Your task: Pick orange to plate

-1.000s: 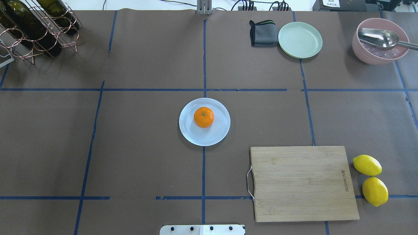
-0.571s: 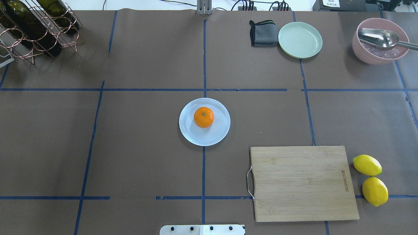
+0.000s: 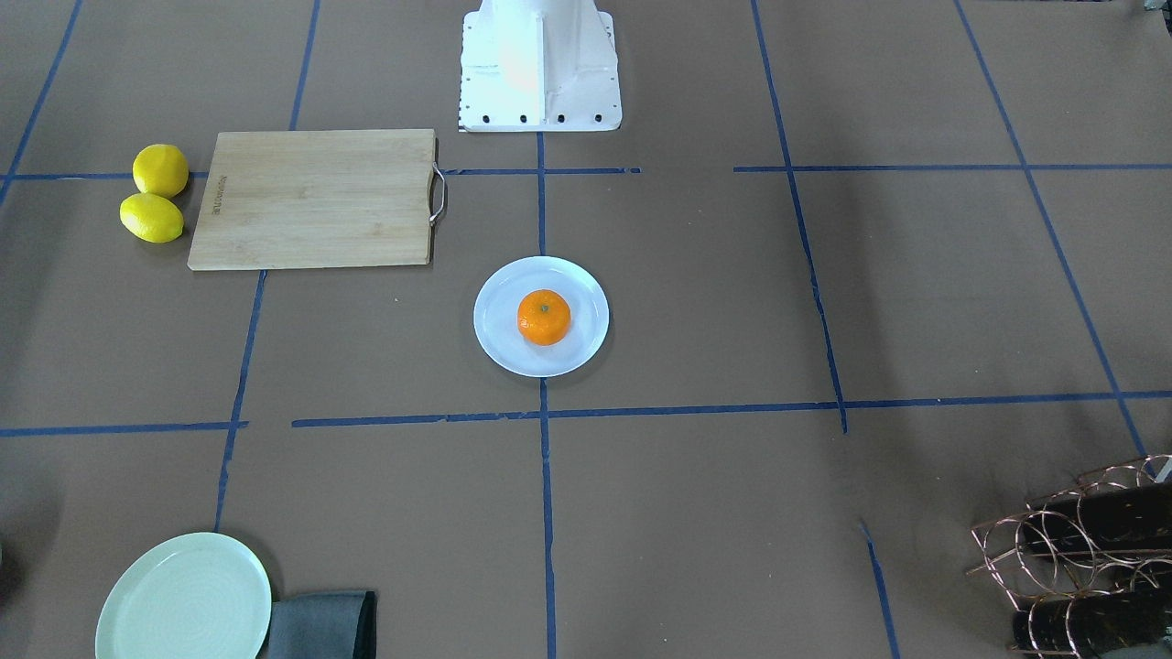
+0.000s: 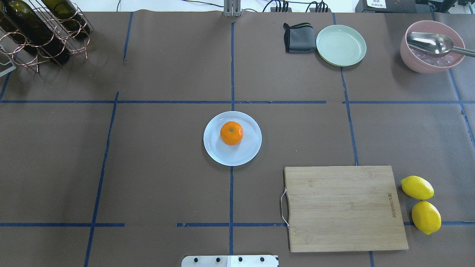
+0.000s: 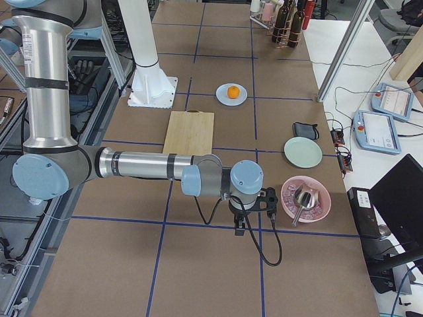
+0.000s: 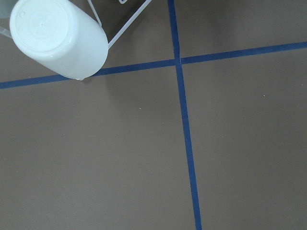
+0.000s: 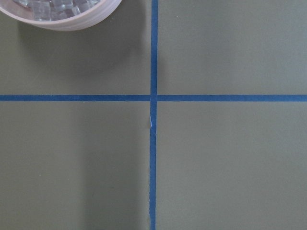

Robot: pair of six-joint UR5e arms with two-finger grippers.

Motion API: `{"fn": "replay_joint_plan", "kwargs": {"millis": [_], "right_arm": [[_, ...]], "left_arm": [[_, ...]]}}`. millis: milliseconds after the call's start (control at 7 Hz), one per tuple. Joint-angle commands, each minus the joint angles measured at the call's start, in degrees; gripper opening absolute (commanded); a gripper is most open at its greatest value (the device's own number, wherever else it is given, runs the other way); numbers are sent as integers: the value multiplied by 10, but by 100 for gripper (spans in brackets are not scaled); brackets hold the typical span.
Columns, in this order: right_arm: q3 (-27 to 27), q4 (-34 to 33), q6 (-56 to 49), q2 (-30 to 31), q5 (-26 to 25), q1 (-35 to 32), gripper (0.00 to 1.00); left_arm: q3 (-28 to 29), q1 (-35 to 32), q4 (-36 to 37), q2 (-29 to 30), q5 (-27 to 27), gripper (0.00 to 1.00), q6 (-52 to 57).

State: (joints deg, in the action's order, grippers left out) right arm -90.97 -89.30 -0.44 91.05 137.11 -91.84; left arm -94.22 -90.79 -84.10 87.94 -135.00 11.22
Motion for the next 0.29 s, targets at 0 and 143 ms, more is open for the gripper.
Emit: {"fn": "replay_joint_plan", "kwargs": {"millis": [0, 143], "right_arm": [[0, -1, 0, 0, 1, 0, 100], [-1, 0, 0, 0, 1, 0, 100]], "left_arm": [[-3, 0, 1, 0, 0, 100, -1], [-4, 0, 1, 0, 0, 100, -1]]}}
